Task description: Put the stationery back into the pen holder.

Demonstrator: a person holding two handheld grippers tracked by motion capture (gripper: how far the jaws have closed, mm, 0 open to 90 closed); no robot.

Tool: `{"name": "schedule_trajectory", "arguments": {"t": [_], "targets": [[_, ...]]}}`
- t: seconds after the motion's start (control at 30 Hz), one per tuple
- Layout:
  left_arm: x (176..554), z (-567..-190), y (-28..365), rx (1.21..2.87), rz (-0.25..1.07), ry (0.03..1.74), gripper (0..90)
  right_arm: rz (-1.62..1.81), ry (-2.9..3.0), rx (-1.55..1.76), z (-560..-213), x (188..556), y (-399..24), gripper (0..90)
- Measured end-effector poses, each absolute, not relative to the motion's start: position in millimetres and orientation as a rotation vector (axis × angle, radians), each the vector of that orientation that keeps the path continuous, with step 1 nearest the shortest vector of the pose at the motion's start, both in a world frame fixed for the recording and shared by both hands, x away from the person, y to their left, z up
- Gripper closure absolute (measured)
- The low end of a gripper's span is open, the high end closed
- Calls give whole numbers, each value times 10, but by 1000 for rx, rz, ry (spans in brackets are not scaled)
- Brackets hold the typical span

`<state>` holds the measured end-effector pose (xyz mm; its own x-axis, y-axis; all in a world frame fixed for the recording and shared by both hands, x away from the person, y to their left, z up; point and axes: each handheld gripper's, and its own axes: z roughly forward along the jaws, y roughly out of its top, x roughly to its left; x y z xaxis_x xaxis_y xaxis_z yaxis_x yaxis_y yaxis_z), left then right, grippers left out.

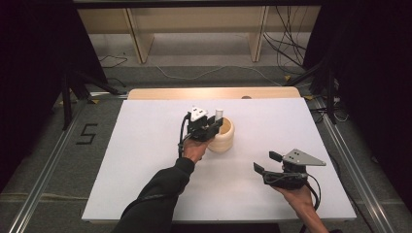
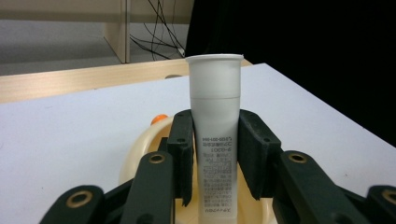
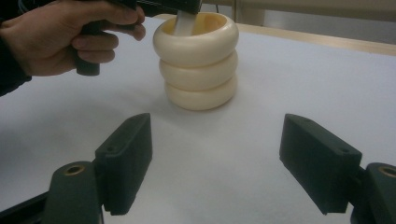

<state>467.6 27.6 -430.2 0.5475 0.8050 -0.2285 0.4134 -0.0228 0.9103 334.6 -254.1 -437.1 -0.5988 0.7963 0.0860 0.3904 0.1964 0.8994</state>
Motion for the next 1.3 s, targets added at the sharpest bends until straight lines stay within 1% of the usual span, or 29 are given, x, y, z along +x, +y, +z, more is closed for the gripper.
{"name": "schedule_trajectory", "arguments": {"t": [0.27, 0.33, 0.37, 0.4, 0.5, 0.57, 0.67, 0.83, 0.93, 1.3], "targets": [[4647, -4305, 245, 1694, 441, 1056, 675, 1375, 2077, 1109, -4371, 3347, -2540, 260], [4637, -4287, 244, 1698, 437, 1056, 658, 1375, 2077, 1110, -4371, 3348, -2542, 260], [4629, -4275, 241, 1694, 439, 1051, 604, 1375, 2076, 1110, -4371, 3347, -2543, 260], [4620, -4258, 239, 1695, 446, 1045, 526, 1378, 2075, 1112, -4370, 3347, -2543, 260], [4602, -4183, 255, 1697, 452, 1029, 407, 1376, 2074, 1115, -4370, 3347, -2544, 260], [4589, -4128, 272, 1700, 447, 1030, 355, 1376, 2074, 1115, -4370, 3347, -2544, 260], [4561, -4065, 300, 1708, 429, 1030, 308, 1376, 2074, 1116, -4371, 3349, -2543, 260], [4503, -4016, 354, 1744, 399, 1020, 280, 1372, 2075, 1115, -4373, 3350, -2543, 259], [4449, -3999, 410, 1749, 381, 1015, 278, 1374, 2073, 1116, -4370, 3346, -2543, 259], [4165, -4014, 685, 1765, 291, 973, 244, 1371, 2076, 1116, -4375, 3347, -2539, 259]]}}
